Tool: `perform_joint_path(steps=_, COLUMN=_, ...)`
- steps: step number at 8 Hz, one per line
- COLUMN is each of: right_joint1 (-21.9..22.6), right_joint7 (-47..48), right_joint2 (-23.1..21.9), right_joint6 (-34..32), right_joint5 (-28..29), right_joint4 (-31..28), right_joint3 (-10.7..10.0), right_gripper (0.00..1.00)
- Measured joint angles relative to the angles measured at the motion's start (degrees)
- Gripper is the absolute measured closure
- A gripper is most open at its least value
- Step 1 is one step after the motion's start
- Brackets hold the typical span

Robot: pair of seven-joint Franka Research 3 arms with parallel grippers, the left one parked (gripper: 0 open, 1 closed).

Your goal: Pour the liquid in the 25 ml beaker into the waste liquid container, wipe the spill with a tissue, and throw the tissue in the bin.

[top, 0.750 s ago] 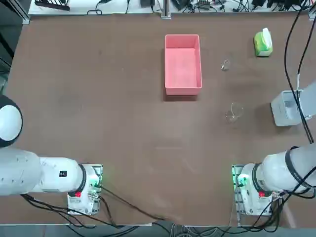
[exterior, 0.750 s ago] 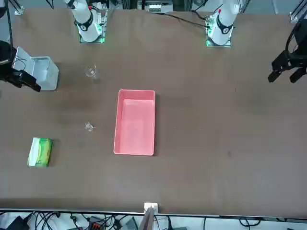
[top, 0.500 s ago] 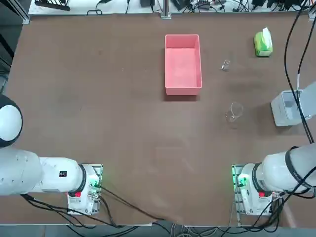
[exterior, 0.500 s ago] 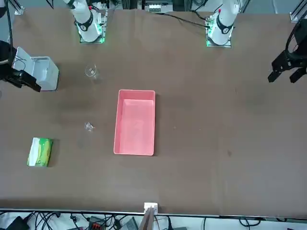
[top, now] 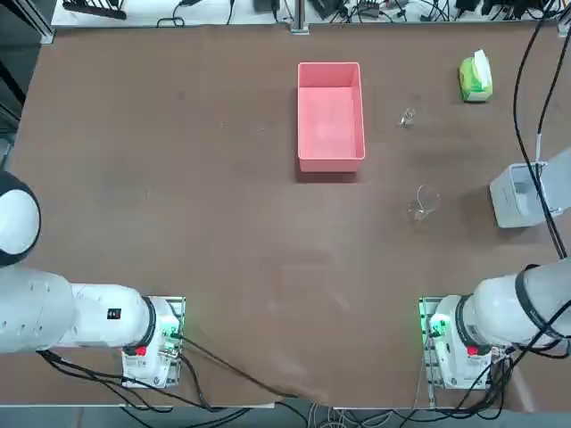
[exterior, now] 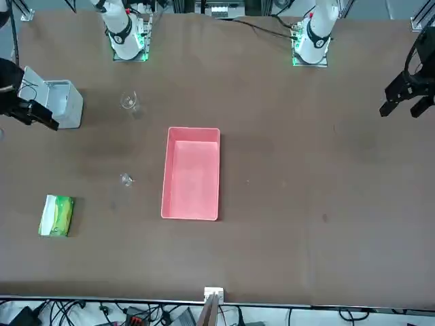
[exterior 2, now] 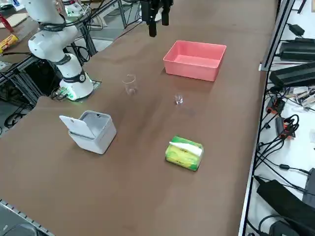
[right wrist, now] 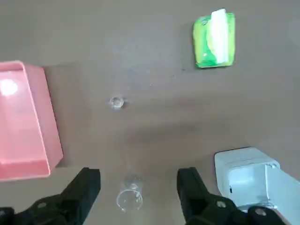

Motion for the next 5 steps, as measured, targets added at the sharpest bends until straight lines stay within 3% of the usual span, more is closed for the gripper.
perform_joint_path(steps=3, right_joint1=0.89, right_joint7=-4.23, right_joint2=2.73, right_joint6=-1.59, right_joint5=0.09, right_joint4=-1.63, right_joint3=0.25, right_gripper=0.00)
perform_joint_path(steps=5, right_joint1=1.04, right_joint7=-9.46, right_joint2=4.30, right_joint6=2.18, right_joint5=0.09, right_joint4=-4.89, right_joint3=0.25, right_gripper=0.00)
